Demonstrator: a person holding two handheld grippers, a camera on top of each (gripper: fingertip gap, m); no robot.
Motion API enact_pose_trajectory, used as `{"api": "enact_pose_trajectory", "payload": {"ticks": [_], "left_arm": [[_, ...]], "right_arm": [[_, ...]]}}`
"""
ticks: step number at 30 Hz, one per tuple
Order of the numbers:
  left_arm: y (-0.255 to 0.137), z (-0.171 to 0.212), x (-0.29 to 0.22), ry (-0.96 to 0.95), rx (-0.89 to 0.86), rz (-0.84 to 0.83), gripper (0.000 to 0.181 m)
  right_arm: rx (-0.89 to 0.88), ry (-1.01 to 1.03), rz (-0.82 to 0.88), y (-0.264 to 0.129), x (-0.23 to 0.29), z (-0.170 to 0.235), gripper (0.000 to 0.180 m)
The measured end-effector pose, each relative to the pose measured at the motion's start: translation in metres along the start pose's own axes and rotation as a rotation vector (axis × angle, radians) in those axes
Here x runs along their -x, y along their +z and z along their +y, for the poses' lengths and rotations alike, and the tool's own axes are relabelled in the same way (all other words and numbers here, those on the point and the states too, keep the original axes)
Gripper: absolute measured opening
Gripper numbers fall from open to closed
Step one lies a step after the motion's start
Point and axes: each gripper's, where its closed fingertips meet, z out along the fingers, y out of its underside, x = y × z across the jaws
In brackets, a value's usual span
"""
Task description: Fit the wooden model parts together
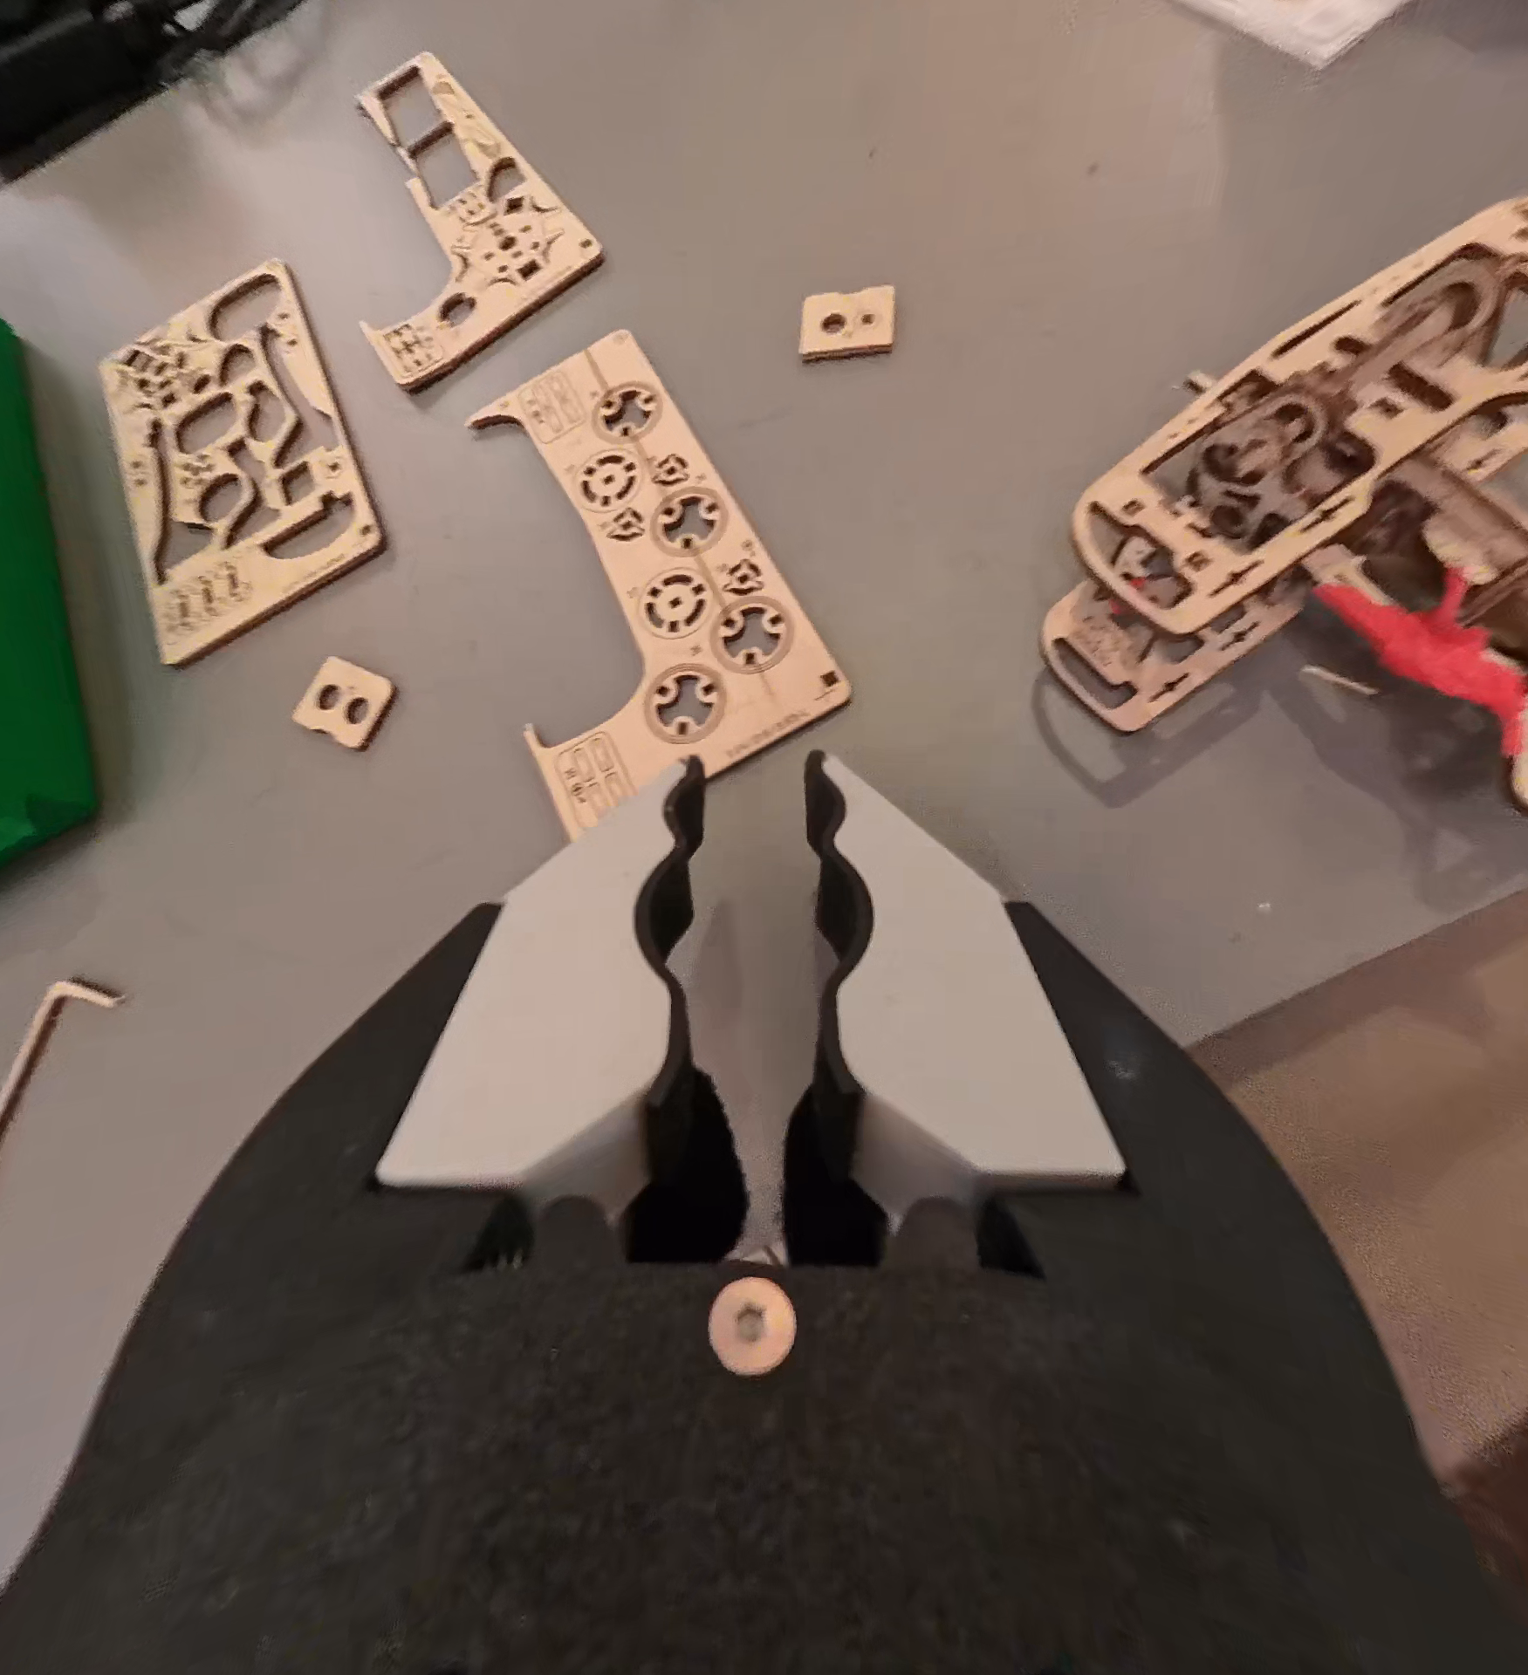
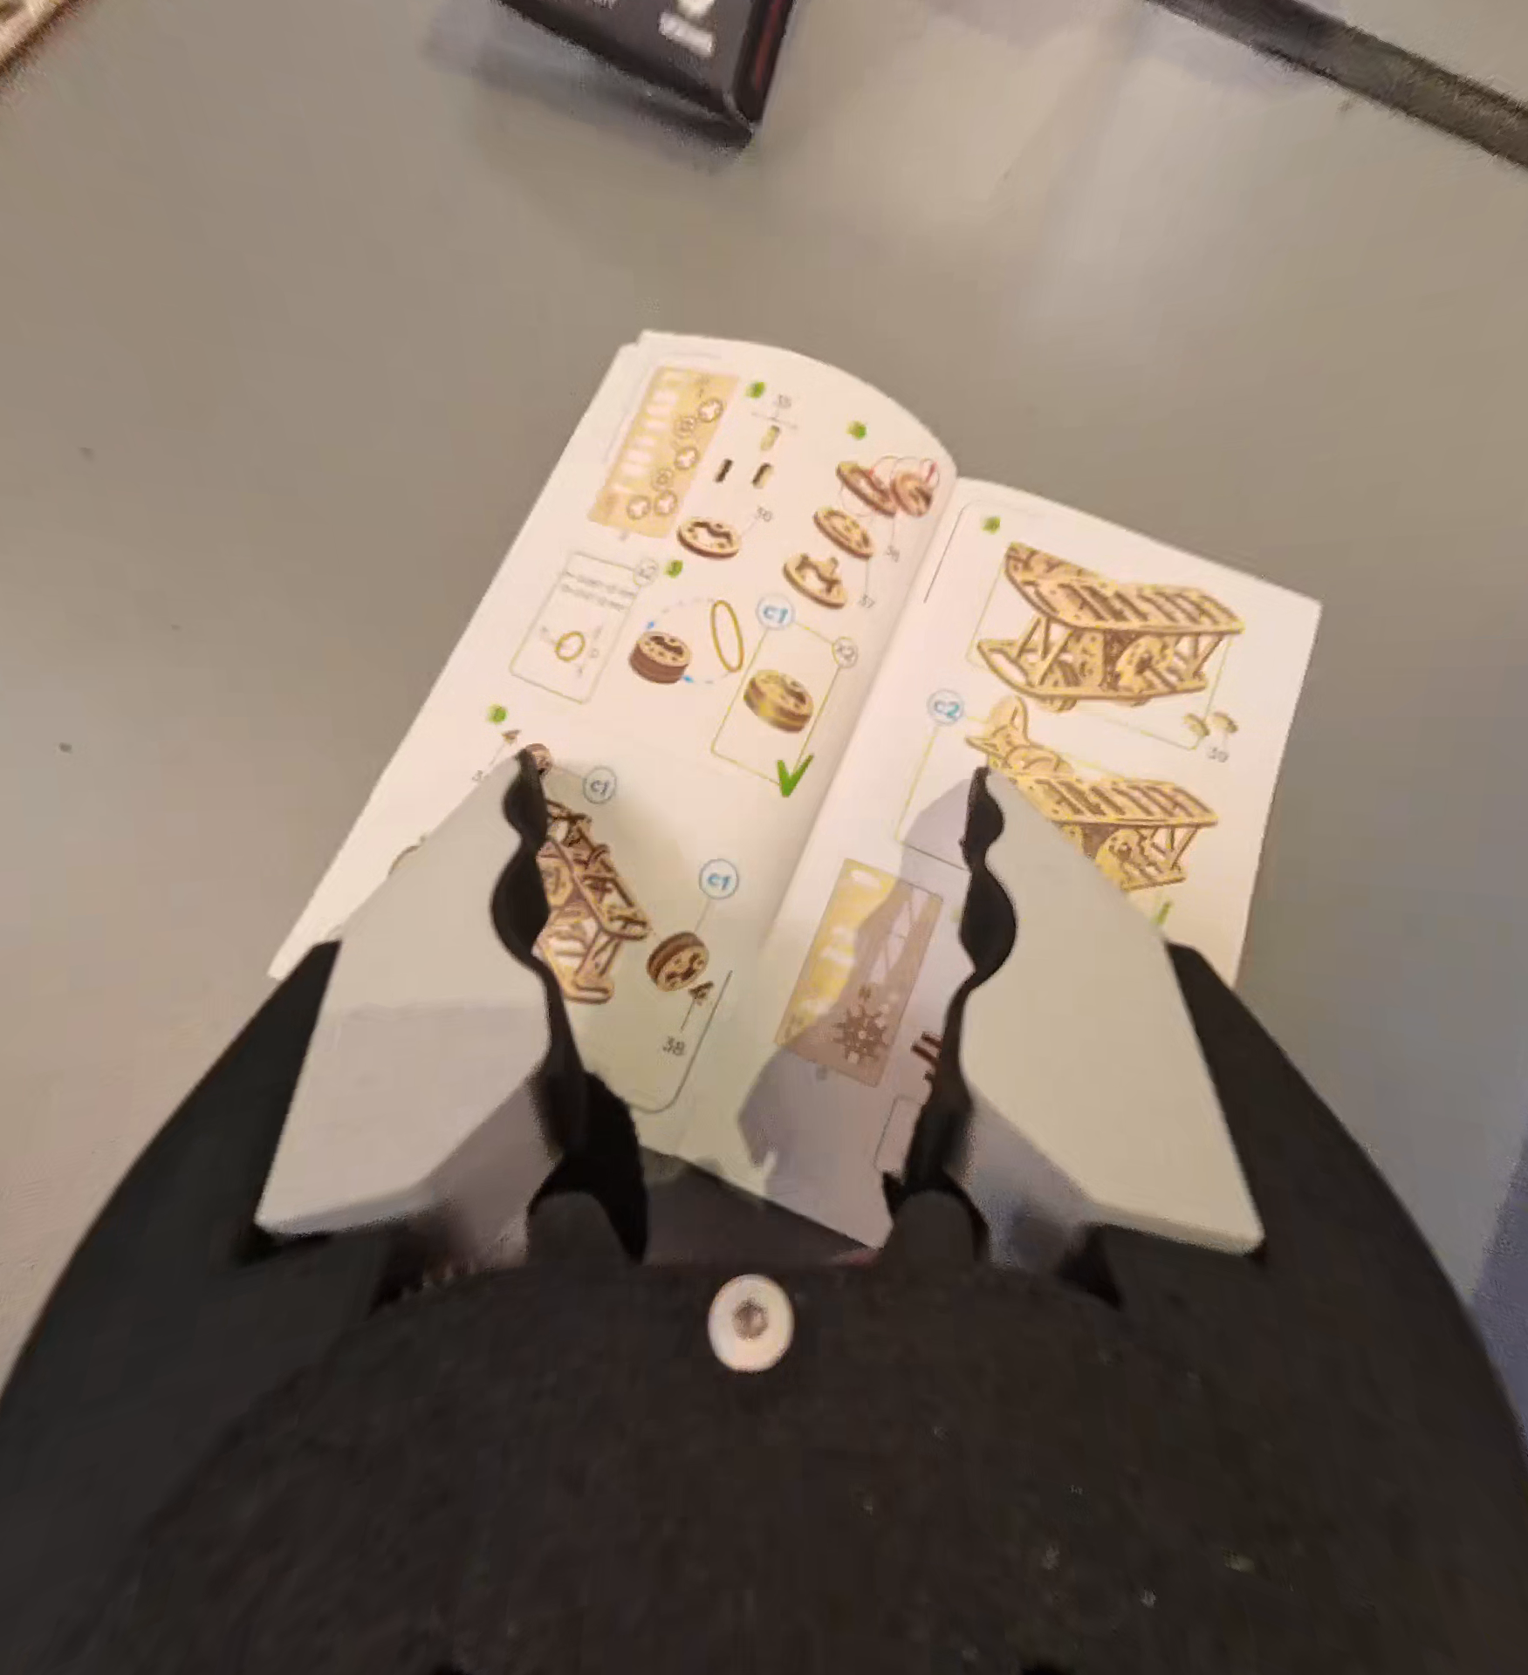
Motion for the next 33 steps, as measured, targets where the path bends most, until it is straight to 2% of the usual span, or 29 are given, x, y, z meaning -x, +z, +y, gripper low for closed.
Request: {"api": "enact_pose_trajectory", "payload": {"ticks": [11,19,24,33], "left_arm": [[0.017,-0.002,0.061,-0.239,-0.075,-0.078,0.022],[0.000,0.011,0.117,-0.344,-0.148,-0.245,0.022],[0.006,0.029,0.131,-0.372,-0.092,-0.292,0.023],[0.015,0.035,0.129,-0.361,-0.055,-0.289,0.023]], "right_arm": [[-0.010,-0.105,-0.118,0.009,0.003,-0.008,0.092],[-0.017,-0.110,-0.123,0.007,0.005,-0.007,0.091],[-0.018,-0.112,-0.130,0.006,0.005,-0.006,0.091],[-0.020,-0.111,-0.131,0.005,0.005,-0.006,0.091]]}}
